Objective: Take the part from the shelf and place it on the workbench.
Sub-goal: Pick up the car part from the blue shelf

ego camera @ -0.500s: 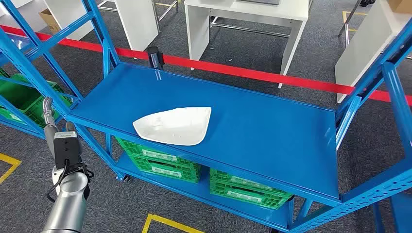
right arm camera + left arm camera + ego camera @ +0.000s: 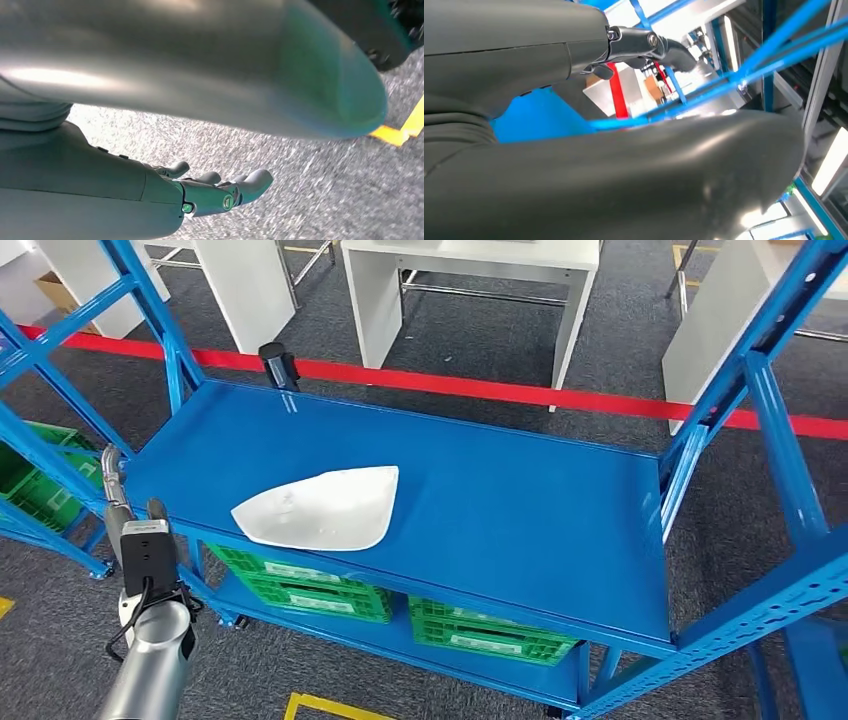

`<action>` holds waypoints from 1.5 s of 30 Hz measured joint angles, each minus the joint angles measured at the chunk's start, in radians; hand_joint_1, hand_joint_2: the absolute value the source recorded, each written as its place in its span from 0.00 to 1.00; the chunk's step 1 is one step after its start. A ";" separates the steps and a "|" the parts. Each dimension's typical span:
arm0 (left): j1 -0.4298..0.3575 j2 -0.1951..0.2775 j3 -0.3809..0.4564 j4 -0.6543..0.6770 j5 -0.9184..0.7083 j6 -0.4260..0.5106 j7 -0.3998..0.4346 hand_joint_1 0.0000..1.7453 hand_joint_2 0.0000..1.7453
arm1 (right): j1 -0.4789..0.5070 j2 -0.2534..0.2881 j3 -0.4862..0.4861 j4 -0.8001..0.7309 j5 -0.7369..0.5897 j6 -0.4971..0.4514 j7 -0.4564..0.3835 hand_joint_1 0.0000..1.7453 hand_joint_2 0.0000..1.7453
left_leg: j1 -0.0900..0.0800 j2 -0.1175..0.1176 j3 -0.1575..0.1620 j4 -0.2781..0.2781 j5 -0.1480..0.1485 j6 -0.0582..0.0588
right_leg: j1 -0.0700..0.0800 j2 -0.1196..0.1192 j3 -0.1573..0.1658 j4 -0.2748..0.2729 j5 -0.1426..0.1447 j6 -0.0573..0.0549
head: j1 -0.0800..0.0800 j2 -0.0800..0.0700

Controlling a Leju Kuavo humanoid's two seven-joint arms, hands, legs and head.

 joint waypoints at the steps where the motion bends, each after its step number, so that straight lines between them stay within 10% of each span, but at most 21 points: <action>1: -0.001 -0.001 -0.002 -0.002 0.000 0.000 0.000 0.00 0.00 | 0.000 -0.001 0.000 0.000 0.000 -0.001 0.000 0.00 0.00 | 0.002 -0.009 0.000 0.010 -0.008 -0.004 | 0.000 0.009 0.002 0.000 -0.003 -0.006 | -0.002 0.000; 5: -0.001 -0.001 -0.007 -0.004 0.000 0.000 0.000 0.00 0.00 | -0.003 -0.003 0.000 0.000 0.001 -0.001 0.000 0.00 0.00 | 0.003 -0.066 -0.129 0.243 -0.103 -0.007 | -0.002 0.043 0.014 -0.003 -0.011 -0.022 | -0.008 0.000; 8: 0.002 -0.001 -0.008 -0.001 0.000 -0.001 0.000 0.00 0.00 | -0.002 -0.003 0.000 0.000 0.001 -0.001 0.000 0.00 0.00 | 0.003 -0.073 -0.200 0.297 -0.063 0.002 | 0.001 0.075 0.023 -0.003 -0.015 -0.023 | -0.010 0.000; 12: -0.007 -0.001 -0.013 0.002 0.002 0.000 -0.003 0.00 0.00 | -0.001 -0.003 0.000 0.000 0.000 0.003 0.004 0.00 0.00 | -0.003 -0.087 -0.142 0.073 0.079 0.021 | 0.004 0.104 0.032 -0.001 -0.021 -0.011 | -0.013 0.000; 21: -0.011 -0.003 -0.025 0.011 0.020 0.002 -0.014 0.00 0.00 | 0.002 -0.007 -0.001 0.000 0.001 0.014 0.005 0.00 0.00 | -0.009 -0.097 -0.139 0.051 0.086 0.035 | 0.003 0.103 0.042 -0.021 -0.013 0.003 | -0.012 0.000; 25: -0.005 -0.003 -0.031 0.011 0.026 0.002 -0.021 0.00 1.00 | 0.003 -0.008 -0.001 0.000 0.001 0.014 0.004 0.00 0.00 | -0.010 -0.097 -0.139 0.051 0.085 0.039 | 0.002 0.103 0.044 -0.025 -0.011 0.011 | -0.012 0.000; 45: 0.118 -0.018 -0.140 -0.117 -0.061 -0.045 0.166 0.00 1.00 | 0.005 -0.008 -0.010 0.000 0.001 0.017 0.029 0.00 0.00 | -0.011 -0.097 -0.138 0.049 0.083 0.041 | 0.001 0.102 0.043 -0.026 -0.015 0.019 | -0.012 0.000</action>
